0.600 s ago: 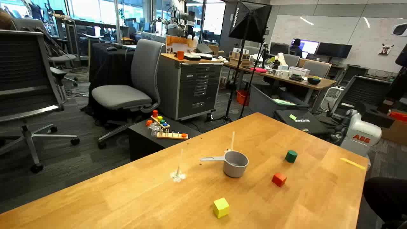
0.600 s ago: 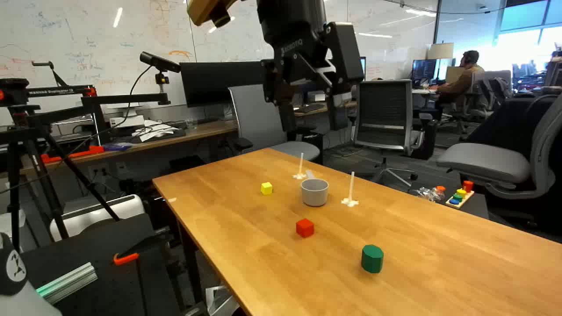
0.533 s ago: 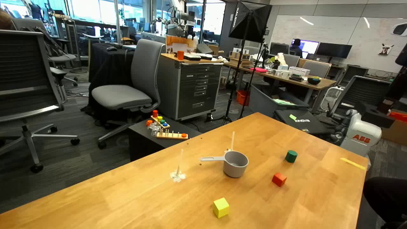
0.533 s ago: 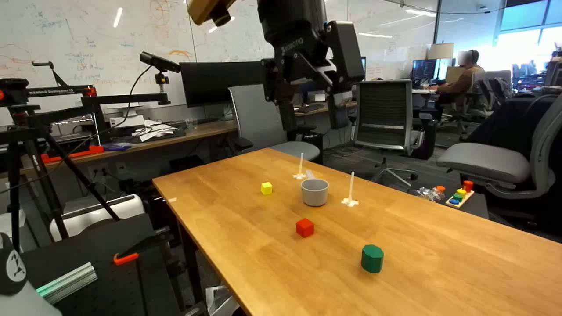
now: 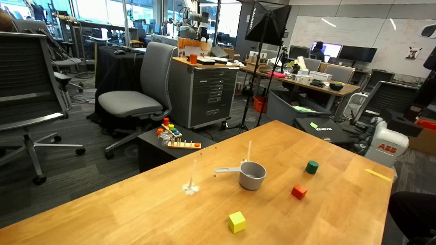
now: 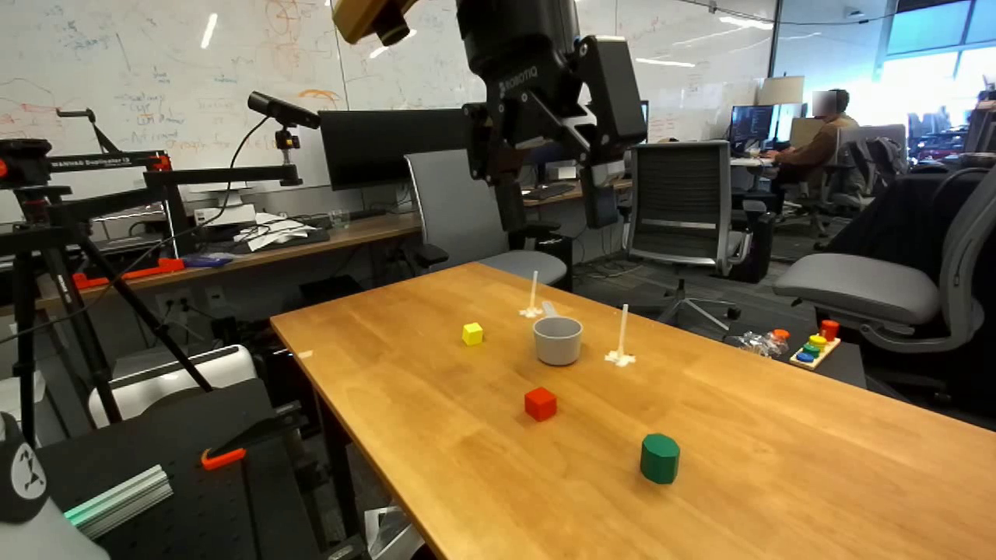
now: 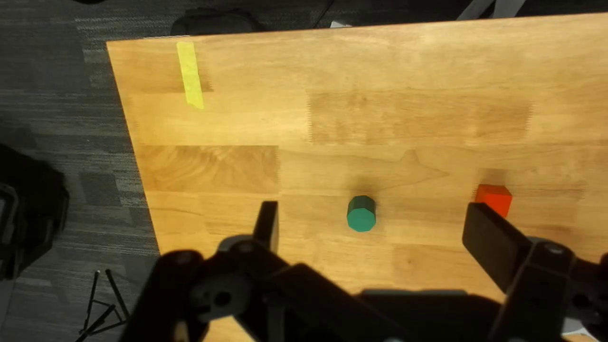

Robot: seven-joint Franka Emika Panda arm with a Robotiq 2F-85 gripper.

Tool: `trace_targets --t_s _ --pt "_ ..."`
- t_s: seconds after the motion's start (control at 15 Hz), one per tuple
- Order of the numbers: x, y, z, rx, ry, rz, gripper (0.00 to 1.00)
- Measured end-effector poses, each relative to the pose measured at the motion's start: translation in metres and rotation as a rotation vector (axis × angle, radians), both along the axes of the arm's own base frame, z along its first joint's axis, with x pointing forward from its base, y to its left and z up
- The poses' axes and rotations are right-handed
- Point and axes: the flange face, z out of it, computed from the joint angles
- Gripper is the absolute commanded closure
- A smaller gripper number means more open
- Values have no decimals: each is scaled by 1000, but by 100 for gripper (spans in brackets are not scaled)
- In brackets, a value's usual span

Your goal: Put the cubes in the measuring cups

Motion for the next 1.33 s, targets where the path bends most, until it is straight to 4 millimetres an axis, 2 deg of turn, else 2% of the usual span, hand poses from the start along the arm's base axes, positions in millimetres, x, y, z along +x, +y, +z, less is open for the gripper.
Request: trace_targets --t_s 0.6,0.8,1.07,1.2,1.33 --pt "0 0 -1 1 3 0 0" --pt "6 1 -1 -1 -15 7 0" --pt "42 17 6 -1 -84 41 0" --pt "63 38 3 -2 -100 57 0" --pt "81 63 -9 3 -93 64 0"
